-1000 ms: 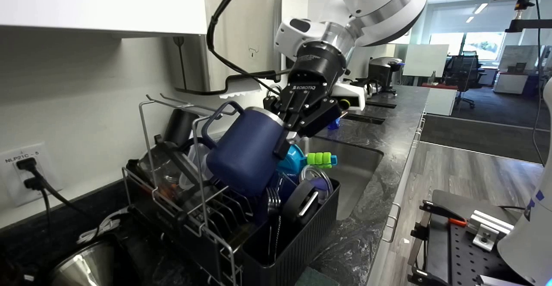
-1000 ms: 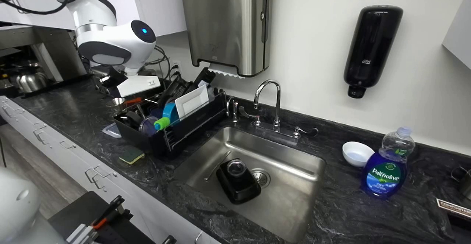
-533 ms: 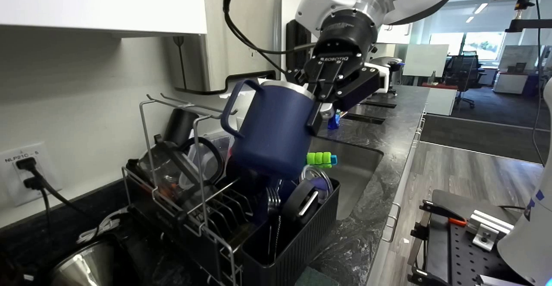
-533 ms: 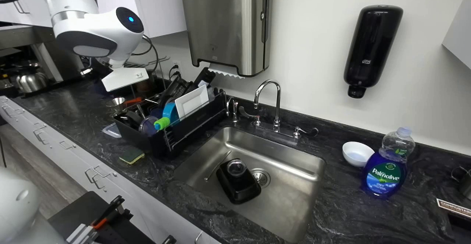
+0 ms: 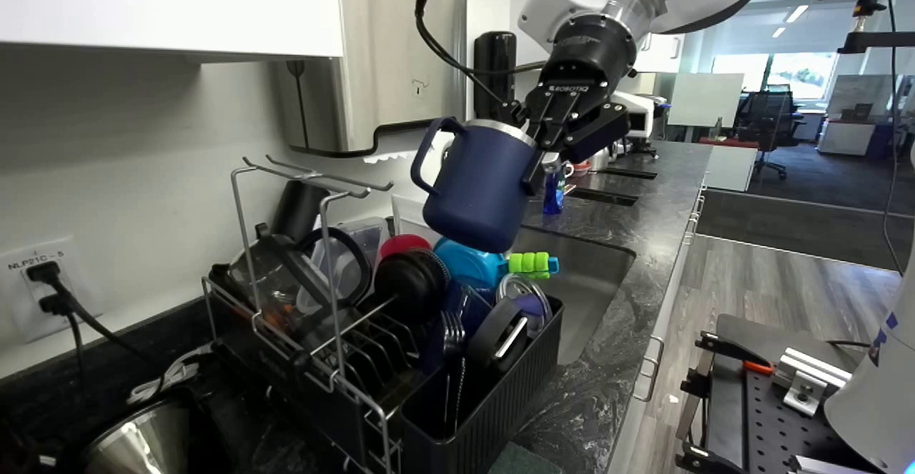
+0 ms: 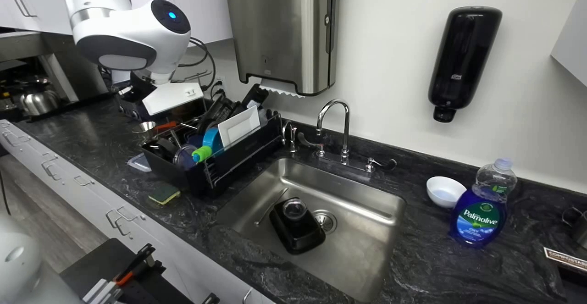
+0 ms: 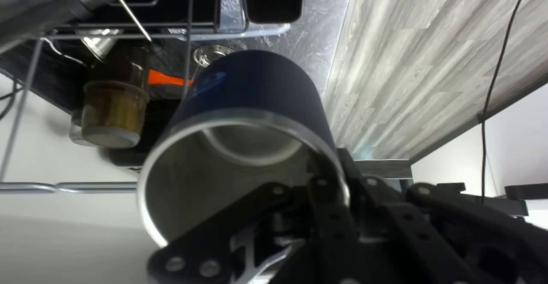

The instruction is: Take the blue travel mug from the plate rack and place is on the edge of the sink

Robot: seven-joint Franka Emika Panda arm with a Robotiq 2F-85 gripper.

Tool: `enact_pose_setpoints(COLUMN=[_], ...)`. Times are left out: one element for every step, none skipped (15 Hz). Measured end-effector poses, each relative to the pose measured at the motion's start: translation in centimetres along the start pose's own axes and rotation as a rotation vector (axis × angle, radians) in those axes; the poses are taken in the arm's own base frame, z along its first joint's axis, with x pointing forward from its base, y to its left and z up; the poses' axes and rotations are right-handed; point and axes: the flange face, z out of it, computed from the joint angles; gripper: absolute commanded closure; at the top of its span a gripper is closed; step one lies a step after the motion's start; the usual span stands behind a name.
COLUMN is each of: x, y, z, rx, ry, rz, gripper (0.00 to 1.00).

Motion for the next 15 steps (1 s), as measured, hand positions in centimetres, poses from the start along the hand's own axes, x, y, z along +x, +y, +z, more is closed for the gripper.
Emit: enact_pose_setpoints(x=[-0.8, -1.5, -2.3, -2.9, -3.4, -3.9, -4.4, -4.9, -5.3, -5.8, -6.4, -7.0, -7.6, -8.3, -8.9], y=[0.4, 0.8, 1.1, 1.4, 1.6, 1.7, 1.8, 2.0, 2.1, 2.2, 2.3, 2.4, 2.5, 2.6, 2.7], z=[-0.9, -1.8, -2.7, -3.4, -4.1, -4.6, -5.1, -5.7, -6.2, -6.7, -7.3, -7.9, -8.4, -8.9, -9.4], rx=[-0.017, -0.033, -0.049, -0.062, -0.074, -0.083, -0.092, -0.101, -0.109, -0.119, -0.129, -0.139, -0.149, -0.158, -0.169], ry=[-0.01, -0.019, -0.026, -0.031, -0.036, -0.039, -0.044, -0.048, -0.054, -0.059, -0.067, -0.076, -0.085, -0.096, -0.107], rz=[0.013, 0.027, 0.041, 0.055, 0.068, 0.083, 0.101, 0.121, 0.14, 0.16, 0.179, 0.199, 0.219, 0.24, 0.263], gripper=[0.98, 0.98, 0.98, 0.98, 0.98, 0.98, 0.98, 0.98, 0.98, 0.98, 0.98, 0.98, 0.98, 0.98, 0.98])
